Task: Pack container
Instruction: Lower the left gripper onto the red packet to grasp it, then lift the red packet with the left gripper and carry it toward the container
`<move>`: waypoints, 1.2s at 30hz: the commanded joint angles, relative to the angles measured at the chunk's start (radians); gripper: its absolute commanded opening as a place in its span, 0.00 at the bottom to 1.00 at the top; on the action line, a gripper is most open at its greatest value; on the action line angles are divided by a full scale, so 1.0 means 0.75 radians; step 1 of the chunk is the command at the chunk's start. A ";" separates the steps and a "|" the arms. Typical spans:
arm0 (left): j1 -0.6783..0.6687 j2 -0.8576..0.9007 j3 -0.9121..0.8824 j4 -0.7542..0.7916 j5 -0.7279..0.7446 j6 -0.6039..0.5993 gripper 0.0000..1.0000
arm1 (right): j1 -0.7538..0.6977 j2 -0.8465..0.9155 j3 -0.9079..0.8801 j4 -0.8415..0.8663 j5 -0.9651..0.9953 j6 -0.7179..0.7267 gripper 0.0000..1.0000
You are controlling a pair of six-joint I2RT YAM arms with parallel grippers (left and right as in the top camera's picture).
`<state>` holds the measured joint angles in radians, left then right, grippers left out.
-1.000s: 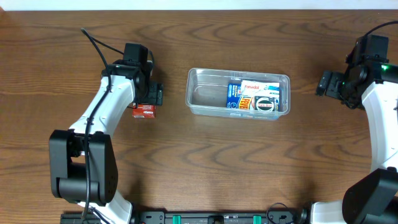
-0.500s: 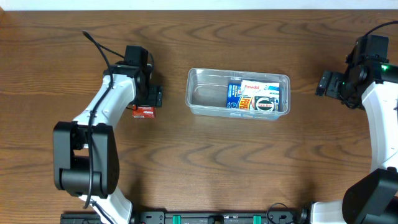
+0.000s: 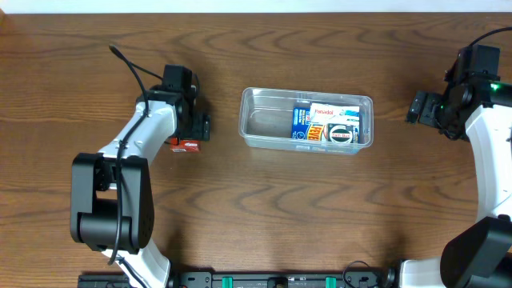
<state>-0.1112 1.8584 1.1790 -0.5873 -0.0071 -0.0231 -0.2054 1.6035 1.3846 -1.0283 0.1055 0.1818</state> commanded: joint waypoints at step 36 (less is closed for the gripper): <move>0.007 0.023 -0.061 -0.050 -0.001 -0.012 0.76 | -0.004 0.004 0.004 -0.001 0.009 -0.010 0.99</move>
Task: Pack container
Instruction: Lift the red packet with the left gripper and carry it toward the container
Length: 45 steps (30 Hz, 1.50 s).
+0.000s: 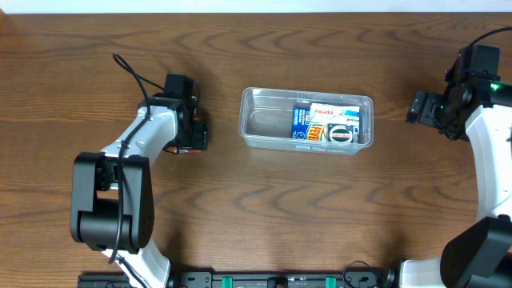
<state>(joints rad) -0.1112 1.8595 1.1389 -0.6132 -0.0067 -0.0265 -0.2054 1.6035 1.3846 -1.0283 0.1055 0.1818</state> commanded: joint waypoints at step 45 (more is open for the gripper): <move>-0.033 0.022 -0.033 0.090 -0.002 -0.178 0.68 | -0.004 0.004 0.004 -0.001 0.009 -0.010 0.99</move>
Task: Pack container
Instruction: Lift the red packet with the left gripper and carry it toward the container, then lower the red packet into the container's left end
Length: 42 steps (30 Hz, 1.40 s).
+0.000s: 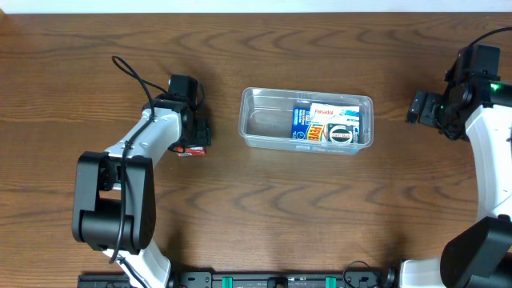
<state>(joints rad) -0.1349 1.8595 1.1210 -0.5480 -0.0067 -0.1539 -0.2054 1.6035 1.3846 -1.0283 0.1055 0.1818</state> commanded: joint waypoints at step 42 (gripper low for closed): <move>-0.466 -0.405 0.546 -0.263 0.058 -0.342 0.59 | -0.004 0.004 0.004 -0.001 0.009 -0.010 0.99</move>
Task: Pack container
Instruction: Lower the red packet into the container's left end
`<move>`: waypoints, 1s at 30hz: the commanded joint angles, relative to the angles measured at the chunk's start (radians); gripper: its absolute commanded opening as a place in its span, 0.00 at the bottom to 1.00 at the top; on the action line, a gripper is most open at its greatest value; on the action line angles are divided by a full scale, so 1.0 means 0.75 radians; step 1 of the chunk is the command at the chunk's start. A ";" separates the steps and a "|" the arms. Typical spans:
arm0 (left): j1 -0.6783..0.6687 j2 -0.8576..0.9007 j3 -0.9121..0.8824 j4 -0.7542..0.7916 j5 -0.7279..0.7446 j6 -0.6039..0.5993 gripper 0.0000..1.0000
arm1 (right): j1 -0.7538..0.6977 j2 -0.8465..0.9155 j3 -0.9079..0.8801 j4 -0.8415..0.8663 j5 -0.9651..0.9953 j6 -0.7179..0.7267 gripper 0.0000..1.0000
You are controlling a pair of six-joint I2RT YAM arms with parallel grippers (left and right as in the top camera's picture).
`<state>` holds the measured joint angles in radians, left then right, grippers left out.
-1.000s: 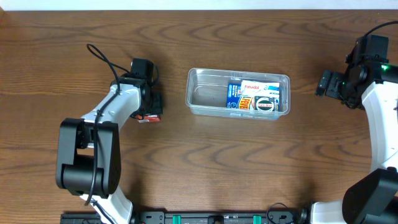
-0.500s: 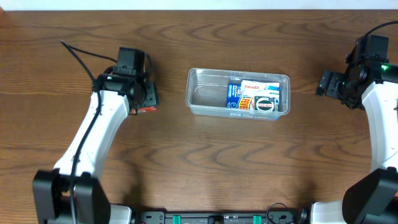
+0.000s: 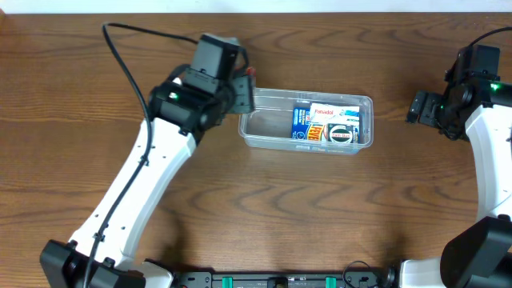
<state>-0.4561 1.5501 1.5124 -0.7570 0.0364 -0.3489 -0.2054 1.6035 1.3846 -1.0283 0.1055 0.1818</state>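
Observation:
A clear plastic container (image 3: 260, 122) lies at the table's middle back. Its right half holds a white Panadol box (image 3: 336, 111), a blue box (image 3: 301, 118) and a round black tin (image 3: 342, 134); its left half is bare. My left gripper (image 3: 246, 86) hovers at the container's left end, raised off the table, shut on a small red box (image 3: 251, 72) of which only a corner shows. My right gripper (image 3: 416, 106) rests at the far right, apart from the container; its fingers are too dark to read.
The left arm's black cable (image 3: 128, 48) loops over the back left of the table. The right arm's body (image 3: 488, 120) stands along the right edge. The table's back edge runs just behind the container.
My left gripper has risen from the table left of the container and moved right to the container's left end. The small red box has left the table with it. The right arm has not moved.
My left gripper stood over the small red box on the table left of the container. At the following two moments it sat lower and closer around the box, shifting slightly right. Now it holds the box up at the container's left end.

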 commanded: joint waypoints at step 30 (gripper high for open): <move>-0.252 0.526 0.023 0.195 -0.172 -0.115 0.59 | -0.004 0.004 0.004 -0.001 0.009 -0.010 0.99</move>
<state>-0.6491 1.9137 1.5135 -0.6155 -0.0383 -0.4229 -0.2054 1.6035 1.3846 -1.0283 0.1055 0.1818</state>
